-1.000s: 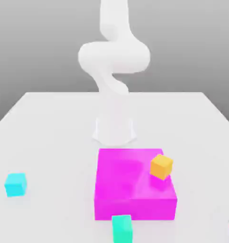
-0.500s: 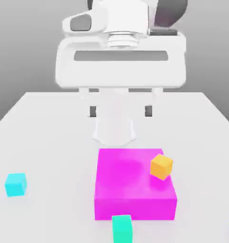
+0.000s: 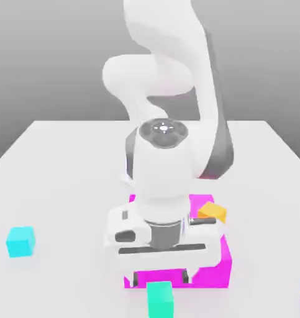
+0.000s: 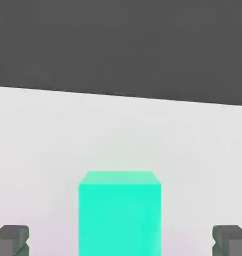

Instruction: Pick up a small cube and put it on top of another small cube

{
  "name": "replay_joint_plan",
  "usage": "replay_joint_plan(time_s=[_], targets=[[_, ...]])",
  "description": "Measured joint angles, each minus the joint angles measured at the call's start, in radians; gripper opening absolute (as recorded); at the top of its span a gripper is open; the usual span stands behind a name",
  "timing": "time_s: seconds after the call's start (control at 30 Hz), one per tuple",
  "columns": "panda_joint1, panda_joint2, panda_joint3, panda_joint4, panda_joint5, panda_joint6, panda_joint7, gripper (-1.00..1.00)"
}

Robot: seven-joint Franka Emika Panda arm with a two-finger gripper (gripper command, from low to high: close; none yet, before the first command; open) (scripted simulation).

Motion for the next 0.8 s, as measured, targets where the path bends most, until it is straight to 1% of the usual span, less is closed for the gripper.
replay_joint_plan(time_s=[0.03, 0.23, 0.3, 0.43, 0.57, 0.67, 0.8], targets=[[0.001, 0.034, -0.001, 0.007, -0.001, 0.027, 0.001, -1.0], [0.001, 0.051, -0.001, 0.01, -0.003, 0.04, 0.003, -1.0], [-0.001, 0.018, 0.001, 0.003, -0.003, 0.014, 0.002, -1.0], [-0.004, -0.114, 0.006, -0.025, 0.001, -0.09, -0.002, -1.0], [0.02, -0.258, 0.045, -0.09, 0.004, -0.17, -0.062, -1.0], [0.063, -0.367, 0.074, -0.144, 0.019, -0.225, -0.124, -1.0], [0.118, -0.513, 0.089, -0.216, 0.044, -0.298, -0.211, -1.0]])
